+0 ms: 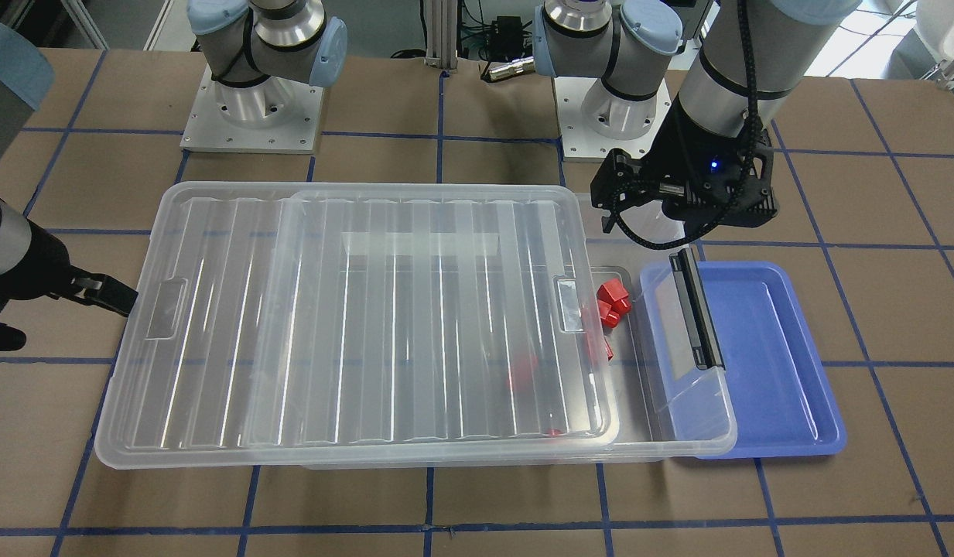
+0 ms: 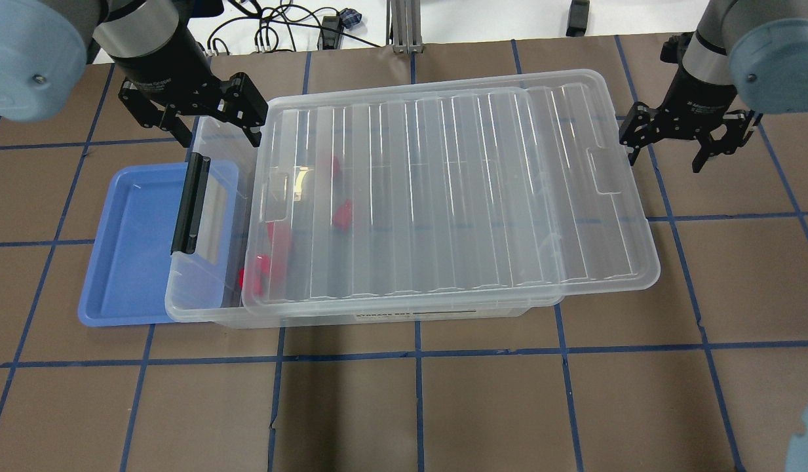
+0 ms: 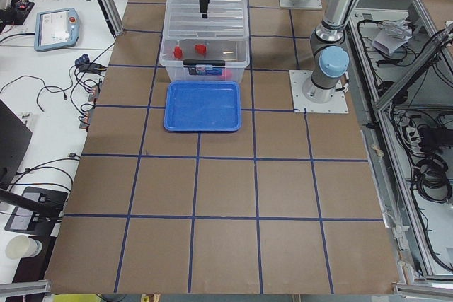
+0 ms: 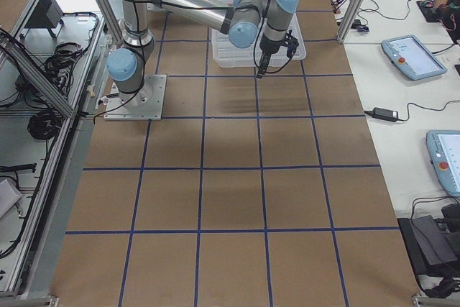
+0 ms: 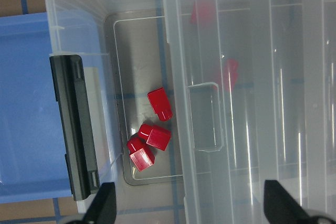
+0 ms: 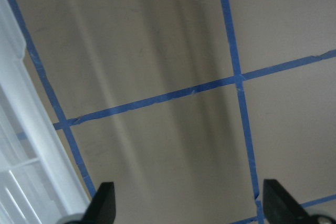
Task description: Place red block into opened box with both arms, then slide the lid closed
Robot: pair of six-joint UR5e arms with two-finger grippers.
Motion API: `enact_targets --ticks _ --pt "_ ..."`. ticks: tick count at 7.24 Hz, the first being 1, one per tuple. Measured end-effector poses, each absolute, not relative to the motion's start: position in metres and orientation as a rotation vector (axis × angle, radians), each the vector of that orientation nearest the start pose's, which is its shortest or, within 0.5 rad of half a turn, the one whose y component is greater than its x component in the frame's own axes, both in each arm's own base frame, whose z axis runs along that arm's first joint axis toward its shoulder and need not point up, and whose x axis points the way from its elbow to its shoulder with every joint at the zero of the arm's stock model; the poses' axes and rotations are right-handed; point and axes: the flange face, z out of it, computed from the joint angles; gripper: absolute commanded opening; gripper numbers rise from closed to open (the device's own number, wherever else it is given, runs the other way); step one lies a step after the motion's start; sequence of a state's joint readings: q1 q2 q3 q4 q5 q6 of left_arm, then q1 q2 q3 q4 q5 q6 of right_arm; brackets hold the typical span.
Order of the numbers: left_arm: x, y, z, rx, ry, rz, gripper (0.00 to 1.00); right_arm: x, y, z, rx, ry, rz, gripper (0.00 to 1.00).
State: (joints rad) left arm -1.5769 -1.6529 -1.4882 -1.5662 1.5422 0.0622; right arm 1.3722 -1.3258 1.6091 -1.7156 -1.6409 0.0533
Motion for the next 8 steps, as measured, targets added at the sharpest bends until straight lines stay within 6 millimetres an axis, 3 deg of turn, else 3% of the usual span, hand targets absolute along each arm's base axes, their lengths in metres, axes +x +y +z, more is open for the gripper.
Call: enact_targets --ticks 2,4,7,8 --pt "-0.139 -0.527 0.487 0.106 3.169 -0.009 1.0 0.058 -0.576 0.354 0.36 3.178 0.219 1.0" --pt "-0.139 -0.527 0.487 0.105 3.169 -0.009 1.0 0.089 -0.572 0.354 0.315 3.185 0.211 1.0" --pt "-0.139 -0.527 0.486 0.105 3.169 -0.006 1.0 0.095 -0.572 0.363 0.3 3.191 0.185 1.0" --pt "-0.139 -0.528 0.486 0.105 3.169 -0.006 1.0 0.093 -0.566 0.382 0.302 3.195 0.127 1.0"
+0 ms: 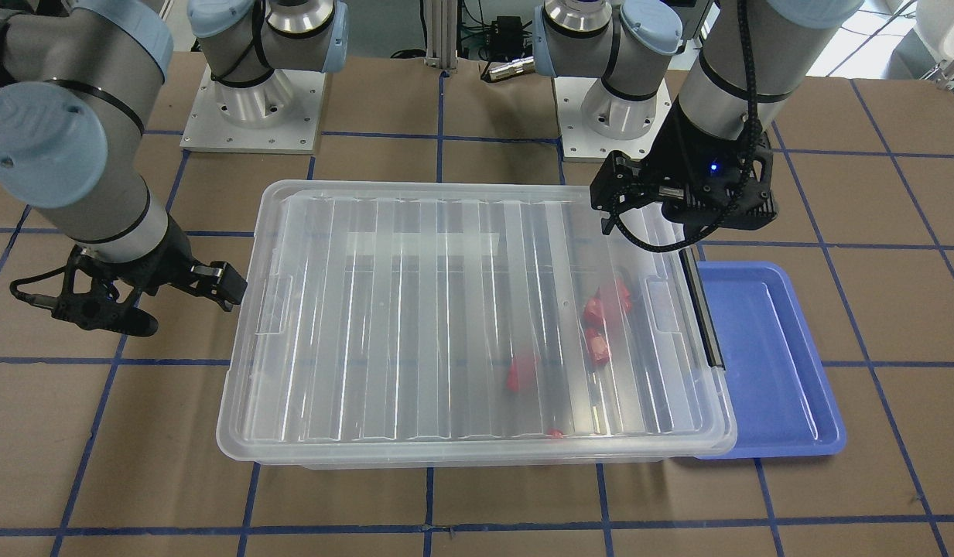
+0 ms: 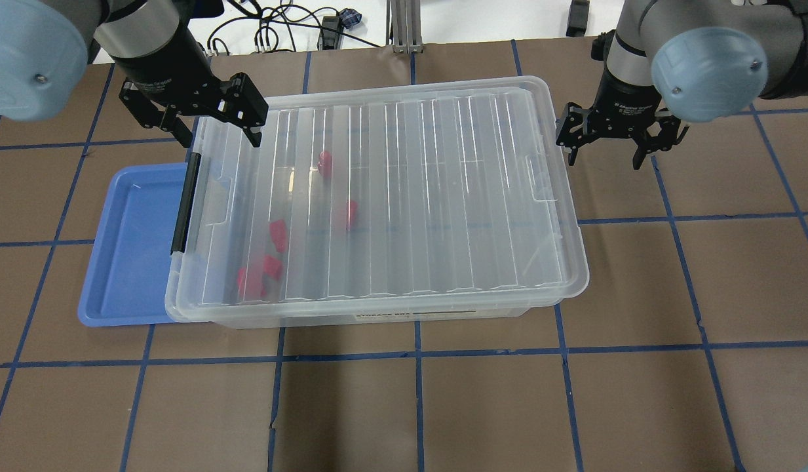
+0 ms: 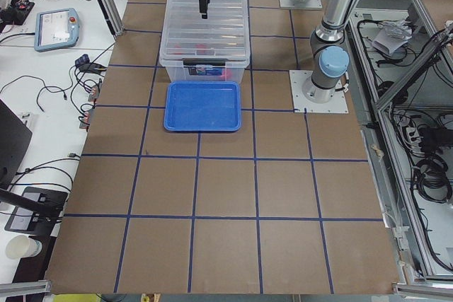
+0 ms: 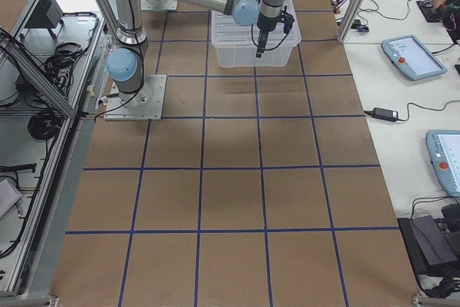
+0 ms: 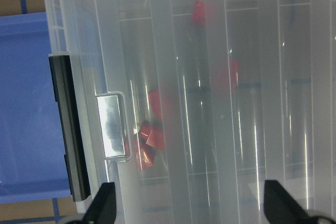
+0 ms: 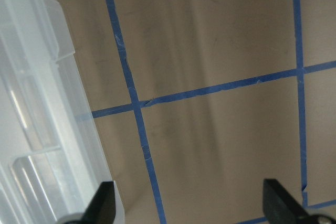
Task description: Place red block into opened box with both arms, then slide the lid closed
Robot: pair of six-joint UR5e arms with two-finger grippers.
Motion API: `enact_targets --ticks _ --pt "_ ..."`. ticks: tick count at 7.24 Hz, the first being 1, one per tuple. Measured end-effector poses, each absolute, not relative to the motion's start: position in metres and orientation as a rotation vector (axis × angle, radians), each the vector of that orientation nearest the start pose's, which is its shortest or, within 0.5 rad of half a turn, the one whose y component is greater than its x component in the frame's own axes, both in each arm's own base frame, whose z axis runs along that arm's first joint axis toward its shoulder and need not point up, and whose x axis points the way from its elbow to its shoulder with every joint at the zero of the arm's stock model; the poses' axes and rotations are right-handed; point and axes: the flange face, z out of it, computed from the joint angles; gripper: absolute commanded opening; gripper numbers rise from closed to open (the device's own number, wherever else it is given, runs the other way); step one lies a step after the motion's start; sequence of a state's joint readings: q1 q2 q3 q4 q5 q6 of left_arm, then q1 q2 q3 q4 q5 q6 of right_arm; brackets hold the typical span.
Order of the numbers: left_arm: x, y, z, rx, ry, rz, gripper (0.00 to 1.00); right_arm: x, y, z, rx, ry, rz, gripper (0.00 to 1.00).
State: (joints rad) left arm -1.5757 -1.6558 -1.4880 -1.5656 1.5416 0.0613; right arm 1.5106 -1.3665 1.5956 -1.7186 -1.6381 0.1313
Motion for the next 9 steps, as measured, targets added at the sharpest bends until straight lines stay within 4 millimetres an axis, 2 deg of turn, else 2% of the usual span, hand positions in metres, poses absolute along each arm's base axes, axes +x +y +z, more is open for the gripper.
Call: enact_targets --ticks 1,3,4,6,9 --pt "-0.139 -0.528 0.486 0.105 3.169 -0.007 1.0 0.091 -0.556 0.407 0.307 3.199 0.051 1.0" --pt "-0.14 -0.528 0.486 0.107 3.169 -0.007 1.0 0.092 -0.534 0.443 0.298 3.198 -0.049 1.0" --pt "-0.14 -0.528 0.486 0.109 3.169 -0.006 1.0 0.095 -0.518 0.462 0.287 3.191 -0.064 1.0" --pt "-0.14 -0.528 0.485 0.109 3.168 -0.005 1.0 0.102 -0.485 0.483 0.247 3.186 0.05 1.0" --pt "-0.141 -0.524 0.49 0.118 3.165 -0.016 1.0 0.114 -0.463 0.498 0.093 3.19 0.079 1.0"
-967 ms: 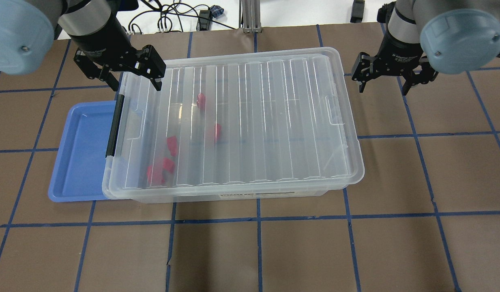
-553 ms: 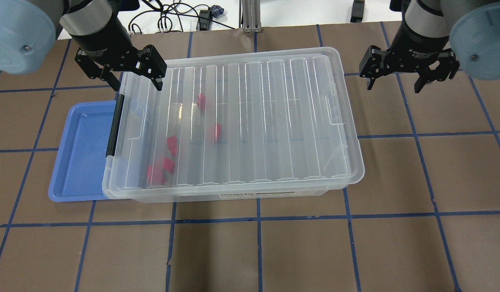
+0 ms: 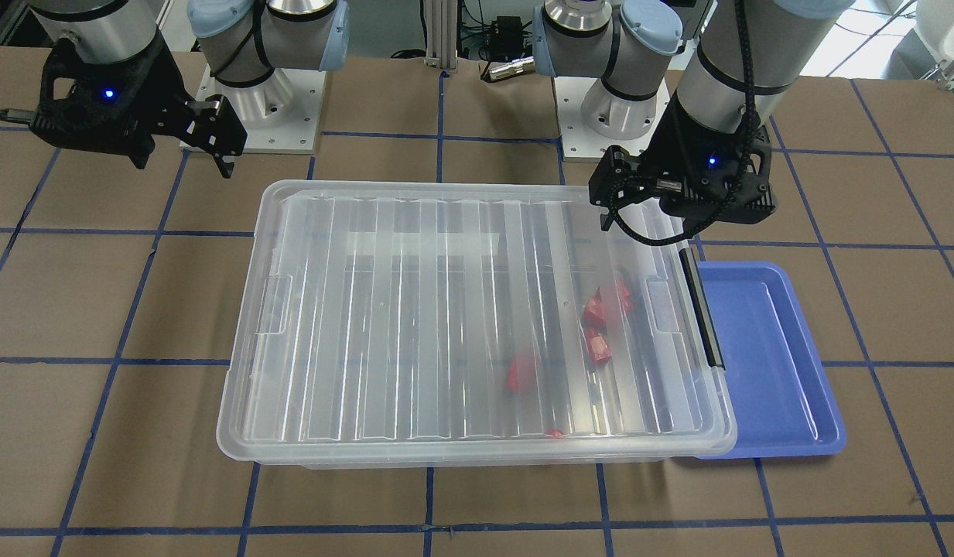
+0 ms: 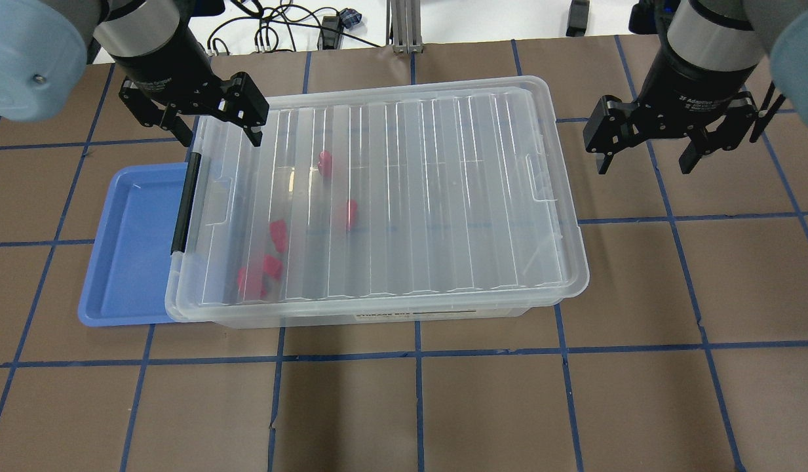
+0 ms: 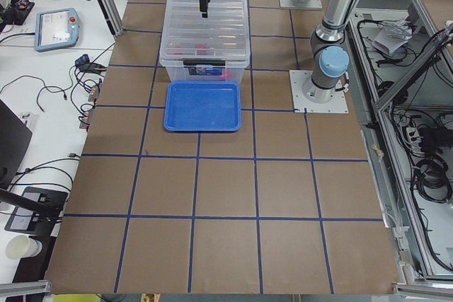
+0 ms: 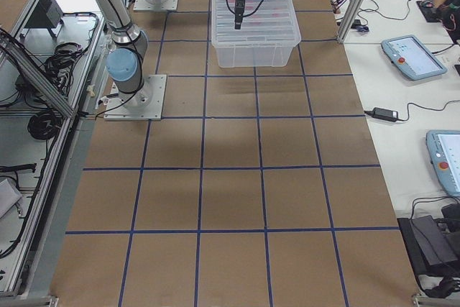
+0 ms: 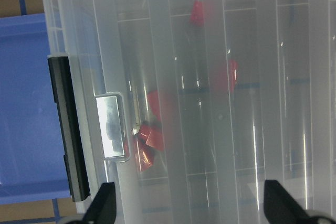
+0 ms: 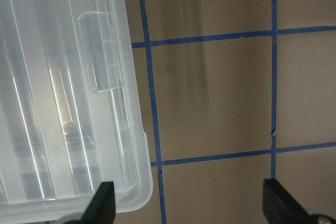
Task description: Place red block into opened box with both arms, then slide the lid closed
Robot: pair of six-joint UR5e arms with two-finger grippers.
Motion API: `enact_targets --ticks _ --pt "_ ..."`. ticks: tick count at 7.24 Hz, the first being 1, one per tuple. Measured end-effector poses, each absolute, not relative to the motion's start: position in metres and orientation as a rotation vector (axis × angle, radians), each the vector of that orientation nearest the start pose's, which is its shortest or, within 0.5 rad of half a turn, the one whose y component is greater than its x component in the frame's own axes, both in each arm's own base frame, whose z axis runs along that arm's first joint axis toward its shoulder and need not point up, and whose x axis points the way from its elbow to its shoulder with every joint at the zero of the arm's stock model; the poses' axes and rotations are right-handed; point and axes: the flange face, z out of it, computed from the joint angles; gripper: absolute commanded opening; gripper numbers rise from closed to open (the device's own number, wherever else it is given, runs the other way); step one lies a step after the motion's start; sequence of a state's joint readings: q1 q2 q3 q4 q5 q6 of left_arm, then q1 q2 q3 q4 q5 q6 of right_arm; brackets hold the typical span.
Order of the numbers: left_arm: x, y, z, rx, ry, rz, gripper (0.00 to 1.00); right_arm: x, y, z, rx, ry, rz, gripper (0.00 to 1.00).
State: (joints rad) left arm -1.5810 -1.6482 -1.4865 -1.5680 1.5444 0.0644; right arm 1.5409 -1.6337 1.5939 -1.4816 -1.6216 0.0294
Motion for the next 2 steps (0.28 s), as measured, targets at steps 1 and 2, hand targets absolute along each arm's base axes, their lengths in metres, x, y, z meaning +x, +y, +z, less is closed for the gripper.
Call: enact_targets --ticks 1,2 --pt "-0.1414 -0.5238 0.4913 0.12 3.165 -0.018 1.0 0.1183 -0.4591 0.5006 0.062 3.19 0.075 1.0" --pt "-0.1413 -0.5238 0.4915 0.122 3.164 -0.019 1.0 0.1204 -0.4553 0.5027 0.03 3.185 0.067 1.0"
